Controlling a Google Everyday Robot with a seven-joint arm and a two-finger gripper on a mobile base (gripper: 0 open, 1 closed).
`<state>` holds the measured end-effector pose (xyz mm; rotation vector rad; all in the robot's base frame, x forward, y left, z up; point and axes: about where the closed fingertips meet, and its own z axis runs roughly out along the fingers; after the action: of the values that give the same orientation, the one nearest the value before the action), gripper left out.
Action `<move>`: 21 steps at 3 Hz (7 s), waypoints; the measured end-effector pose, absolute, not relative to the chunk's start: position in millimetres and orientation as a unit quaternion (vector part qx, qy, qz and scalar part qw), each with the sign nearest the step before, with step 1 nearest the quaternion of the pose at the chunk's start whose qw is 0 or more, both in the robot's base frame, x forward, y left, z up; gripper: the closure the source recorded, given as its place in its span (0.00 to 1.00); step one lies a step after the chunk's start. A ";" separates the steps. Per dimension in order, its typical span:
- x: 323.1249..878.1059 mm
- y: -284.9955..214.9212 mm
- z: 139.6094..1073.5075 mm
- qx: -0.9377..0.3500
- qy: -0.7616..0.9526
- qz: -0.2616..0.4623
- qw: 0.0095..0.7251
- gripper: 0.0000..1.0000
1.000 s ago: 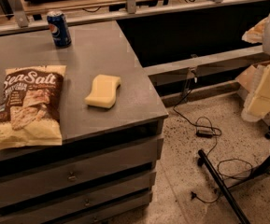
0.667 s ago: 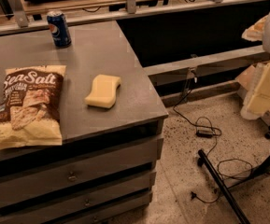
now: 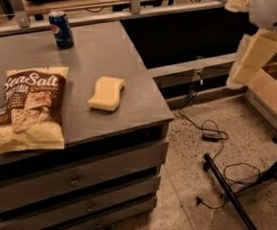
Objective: Move sponge near pepsi can
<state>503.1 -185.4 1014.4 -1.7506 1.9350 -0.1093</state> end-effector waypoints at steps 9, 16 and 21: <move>603.1 90.4 831.0 -0.765 0.476 0.324 0.287 0.14; 640.8 56.7 872.5 -0.732 0.472 0.323 0.370 1.00; 749.8 27.0 913.3 -0.677 0.548 0.189 0.452 1.00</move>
Offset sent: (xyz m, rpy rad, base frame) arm 0.1148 0.2650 -0.0736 0.2417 0.1390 0.5422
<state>749.8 27.0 913.3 -1.6731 1.3547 0.4661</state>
